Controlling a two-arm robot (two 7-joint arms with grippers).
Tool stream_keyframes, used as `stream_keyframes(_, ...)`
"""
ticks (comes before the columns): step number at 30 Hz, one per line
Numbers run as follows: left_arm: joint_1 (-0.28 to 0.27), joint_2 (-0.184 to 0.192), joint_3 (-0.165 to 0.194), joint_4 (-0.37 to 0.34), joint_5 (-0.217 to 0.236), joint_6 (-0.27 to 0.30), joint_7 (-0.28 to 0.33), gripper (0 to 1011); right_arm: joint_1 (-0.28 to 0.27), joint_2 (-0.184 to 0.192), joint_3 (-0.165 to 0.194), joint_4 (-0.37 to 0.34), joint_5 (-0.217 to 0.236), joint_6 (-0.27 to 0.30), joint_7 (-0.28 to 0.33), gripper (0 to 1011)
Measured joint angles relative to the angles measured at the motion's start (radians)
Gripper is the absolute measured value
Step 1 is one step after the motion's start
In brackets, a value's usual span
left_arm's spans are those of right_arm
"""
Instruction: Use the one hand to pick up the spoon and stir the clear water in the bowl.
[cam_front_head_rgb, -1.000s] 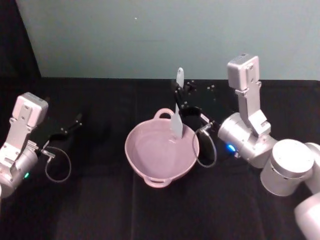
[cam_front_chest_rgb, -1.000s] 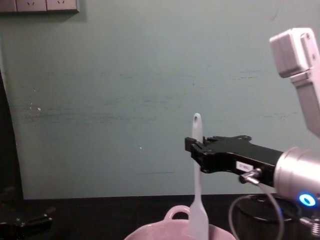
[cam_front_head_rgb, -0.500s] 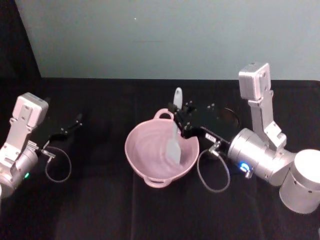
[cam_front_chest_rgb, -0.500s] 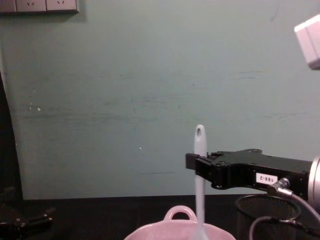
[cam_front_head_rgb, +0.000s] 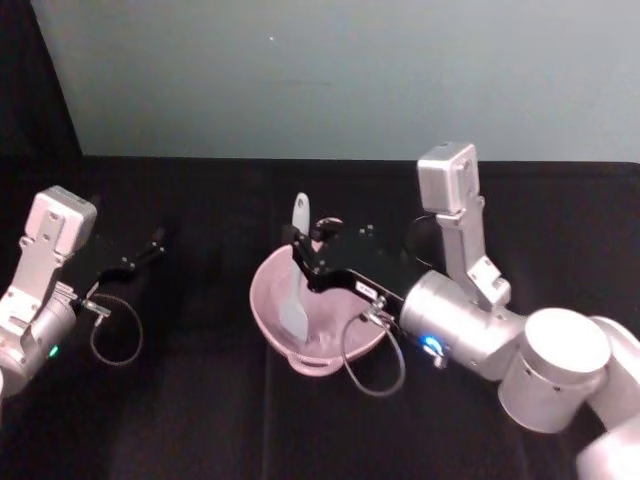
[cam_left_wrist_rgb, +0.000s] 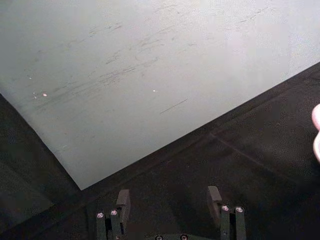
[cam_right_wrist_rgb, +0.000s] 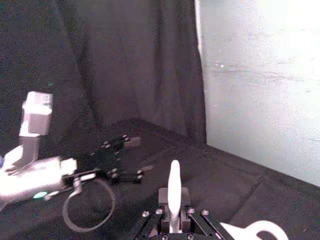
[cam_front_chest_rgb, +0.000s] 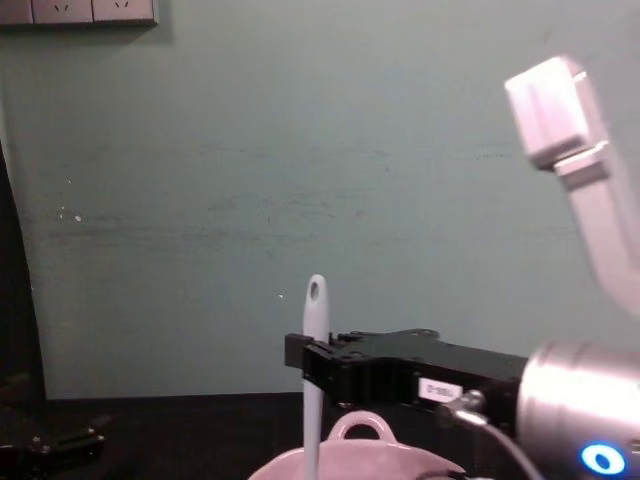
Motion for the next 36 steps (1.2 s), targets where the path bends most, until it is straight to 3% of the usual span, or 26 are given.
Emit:
stream_keyframes(10, 0.0, 0.0, 0.0, 0.0, 0.0, 0.0, 0.0, 1011, 0.083, -0.093, 0.005, 0.175, -0.054, -0.108, -0.063, 112)
stream_keyframes(19, 0.0, 0.0, 0.0, 0.0, 0.0, 0.0, 0.0, 1011, 0.096, -0.095, 0.046, 0.218, -0.105, -0.152, -0.098, 113)
stream_keyframes(24, 0.0, 0.0, 0.0, 0.0, 0.0, 0.0, 0.0, 1011, 0.077, -0.07, 0.071, 0.18, -0.105, -0.093, -0.098, 113)
stream_keyframes(26, 0.0, 0.0, 0.0, 0.0, 0.0, 0.0, 0.0, 1011, 0.059, -0.048, 0.085, 0.138, -0.082, -0.023, -0.076, 113)
stream_keyframes(31, 0.0, 0.0, 0.0, 0.0, 0.0, 0.0, 0.0, 1011, 0.024, -0.009, 0.095, 0.062, -0.033, 0.057, -0.032, 113)
stream_keyframes(36, 0.0, 0.0, 0.0, 0.0, 0.0, 0.0, 0.0, 1011, -0.009, 0.024, 0.086, -0.008, 0.011, 0.099, 0.009, 113)
